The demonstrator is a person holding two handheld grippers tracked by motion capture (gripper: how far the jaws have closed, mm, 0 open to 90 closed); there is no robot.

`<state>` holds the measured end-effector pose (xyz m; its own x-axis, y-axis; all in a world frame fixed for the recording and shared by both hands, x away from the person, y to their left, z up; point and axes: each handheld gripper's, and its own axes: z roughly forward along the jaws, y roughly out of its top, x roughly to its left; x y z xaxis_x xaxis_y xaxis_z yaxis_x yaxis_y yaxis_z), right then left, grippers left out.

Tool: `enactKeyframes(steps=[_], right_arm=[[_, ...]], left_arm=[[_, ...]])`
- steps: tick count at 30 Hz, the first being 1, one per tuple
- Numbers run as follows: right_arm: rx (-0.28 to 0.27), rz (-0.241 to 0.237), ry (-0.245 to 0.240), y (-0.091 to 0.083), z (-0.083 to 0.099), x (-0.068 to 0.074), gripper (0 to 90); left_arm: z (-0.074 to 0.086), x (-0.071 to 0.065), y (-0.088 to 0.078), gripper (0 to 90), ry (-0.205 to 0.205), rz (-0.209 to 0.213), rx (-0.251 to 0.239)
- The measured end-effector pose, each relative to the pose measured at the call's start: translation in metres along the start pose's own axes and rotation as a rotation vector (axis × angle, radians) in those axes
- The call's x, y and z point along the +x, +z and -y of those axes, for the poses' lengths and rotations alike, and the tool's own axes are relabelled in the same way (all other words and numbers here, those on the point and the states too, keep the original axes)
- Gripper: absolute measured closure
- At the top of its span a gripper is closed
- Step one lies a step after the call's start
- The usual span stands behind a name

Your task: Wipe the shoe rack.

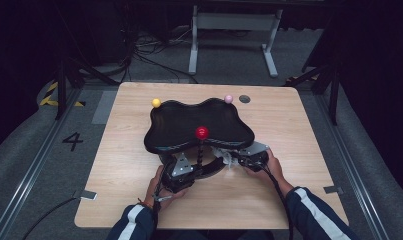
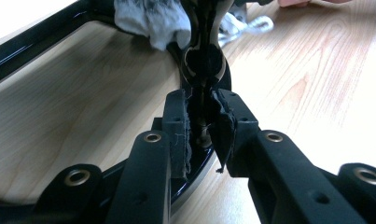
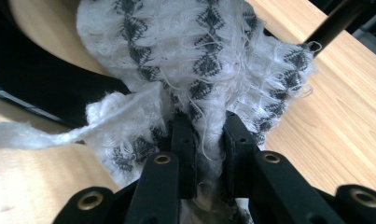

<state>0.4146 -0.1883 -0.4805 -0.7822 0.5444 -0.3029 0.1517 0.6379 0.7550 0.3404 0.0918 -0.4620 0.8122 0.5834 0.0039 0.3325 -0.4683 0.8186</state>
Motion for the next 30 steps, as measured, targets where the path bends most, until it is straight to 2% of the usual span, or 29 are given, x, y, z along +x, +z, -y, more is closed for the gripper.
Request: enactKeyframes(steps=[1, 2, 4, 5, 7, 8, 11, 13, 14, 15, 17, 18, 22, 23, 25, 28, 29, 30], right_arm=[[-0.005, -0.012, -0.001, -0.001, -0.001, 0.003, 78.0], [-0.006, -0.02, -0.01, -0.002, -0.002, 0.005, 78.0], [-0.007, -0.03, -0.017, -0.003, -0.003, 0.008, 78.0], [-0.008, -0.043, -0.024, -0.004, -0.004, 0.012, 78.0], [-0.007, -0.057, -0.036, -0.005, -0.007, 0.018, 77.9], [-0.009, -0.066, -0.031, -0.006, -0.008, 0.02, 77.9], [-0.015, -0.077, -0.037, -0.007, -0.011, 0.026, 78.0], [-0.017, -0.077, -0.043, -0.008, -0.012, 0.029, 77.8], [-0.019, -0.085, -0.041, -0.009, -0.013, 0.03, 77.6], [-0.02, -0.09, -0.048, -0.009, -0.013, 0.032, 77.2], [-0.019, -0.098, -0.055, -0.01, -0.014, 0.034, 76.3], [-0.017, -0.105, -0.062, -0.011, -0.015, 0.036, 76.0], [-0.018, -0.111, -0.091, -0.014, -0.016, 0.042, 75.5], [-0.017, -0.118, -0.091, -0.015, -0.016, 0.044, 75.6], [-0.018, -0.128, -0.094, -0.016, -0.017, 0.047, 75.9], [-0.012, -0.117, -0.109, -0.015, -0.017, 0.05, 76.3], [-0.012, -0.117, -0.111, -0.015, -0.017, 0.049, 76.5], [-0.012, -0.119, -0.11, -0.015, -0.017, 0.049, 76.6]], left_arm=[[-0.001, 0.002, -0.001, 74.8, 0.032, -0.003, 0.024], [-0.002, 0.0, 0.001, 74.8, 0.015, -0.002, 0.013], [-0.003, -0.001, 0.003, 74.7, 0.014, -0.008, 0.011], [-0.004, 0.0, 0.002, 74.7, 0.052, -0.016, 0.027], [-0.004, -0.001, 0.005, 74.7, 0.023, -0.02, 0.01], [-0.005, -0.001, 0.005, 74.7, 0.022, -0.02, 0.025], [-0.006, 0.0, 0.008, 74.7, 0.026, -0.029, 0.003], [-0.006, 0.001, 0.008, 74.7, 0.035, -0.033, 0.019], [-0.007, 0.0, 0.01, 74.7, 0.011, -0.032, 0.008], [-0.007, 0.001, 0.01, 74.7, 0.026, -0.032, 0.02], [-0.008, -0.001, 0.013, 74.8, 0.011, -0.032, 0.005], [-0.01, 0.0, 0.013, 74.7, 0.021, -0.03, 0.023], [-0.013, -0.005, 0.02, 74.7, 0.011, -0.035, 0.006], [-0.014, -0.004, 0.019, 74.7, 0.031, -0.036, 0.028], [-0.014, -0.006, 0.02, 74.6, 0.018, -0.039, 0.021], [-0.014, -0.006, 0.02, 74.6, 0.016, -0.038, 0.01], [-0.014, -0.005, 0.018, 74.5, 0.031, -0.039, 0.033], [-0.014, -0.005, 0.019, 74.5, 0.031, -0.04, 0.03]])
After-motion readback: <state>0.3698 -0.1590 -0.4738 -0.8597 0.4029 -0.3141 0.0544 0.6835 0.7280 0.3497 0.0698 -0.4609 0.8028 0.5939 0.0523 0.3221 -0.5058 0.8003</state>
